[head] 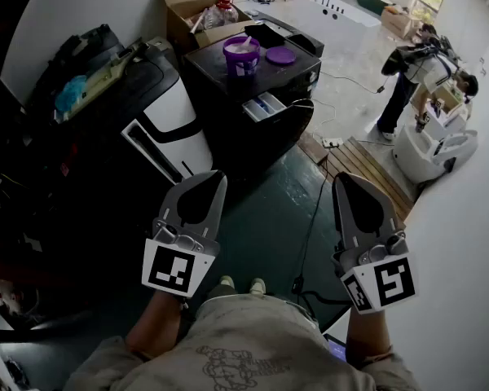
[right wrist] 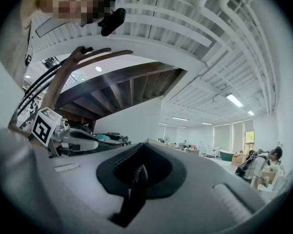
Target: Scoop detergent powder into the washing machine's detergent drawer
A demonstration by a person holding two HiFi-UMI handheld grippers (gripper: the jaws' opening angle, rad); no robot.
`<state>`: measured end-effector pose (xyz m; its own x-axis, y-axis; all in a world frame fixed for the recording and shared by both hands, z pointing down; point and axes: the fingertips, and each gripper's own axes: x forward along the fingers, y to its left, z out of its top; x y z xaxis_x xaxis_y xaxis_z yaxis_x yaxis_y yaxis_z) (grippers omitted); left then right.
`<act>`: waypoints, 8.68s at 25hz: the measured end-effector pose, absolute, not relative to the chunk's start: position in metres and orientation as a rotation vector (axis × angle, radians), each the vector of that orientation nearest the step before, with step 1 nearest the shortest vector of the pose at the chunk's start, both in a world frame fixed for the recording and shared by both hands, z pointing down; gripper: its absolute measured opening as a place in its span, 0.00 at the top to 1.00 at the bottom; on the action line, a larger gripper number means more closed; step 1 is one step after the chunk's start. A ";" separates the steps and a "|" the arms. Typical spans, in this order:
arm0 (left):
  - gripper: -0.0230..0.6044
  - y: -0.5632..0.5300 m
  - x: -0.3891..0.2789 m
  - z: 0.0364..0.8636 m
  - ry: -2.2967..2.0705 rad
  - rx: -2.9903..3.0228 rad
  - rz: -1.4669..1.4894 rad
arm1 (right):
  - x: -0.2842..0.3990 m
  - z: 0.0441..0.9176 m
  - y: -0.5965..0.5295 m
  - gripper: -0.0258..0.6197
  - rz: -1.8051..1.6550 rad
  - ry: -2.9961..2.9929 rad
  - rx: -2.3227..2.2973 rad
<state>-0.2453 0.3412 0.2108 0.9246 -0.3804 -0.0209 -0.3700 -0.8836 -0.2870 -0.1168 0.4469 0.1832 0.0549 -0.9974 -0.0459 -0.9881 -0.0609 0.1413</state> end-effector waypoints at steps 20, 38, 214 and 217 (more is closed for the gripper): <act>0.96 0.344 -0.233 0.218 0.555 -2.811 -0.078 | -0.099 0.194 0.448 0.88 -0.150 -2.119 2.263; 0.96 0.281 -0.191 0.229 0.500 -2.813 -0.077 | -0.060 0.204 0.393 0.67 -0.111 -2.091 2.258; 0.96 -0.207 0.003 0.377 1.247 -2.834 -0.556 | 0.162 0.450 -0.283 0.91 0.542 -2.103 0.833; 0.96 -0.206 0.003 0.379 1.254 -2.839 -0.572 | 0.161 0.452 -0.280 0.91 0.619 -2.127 0.847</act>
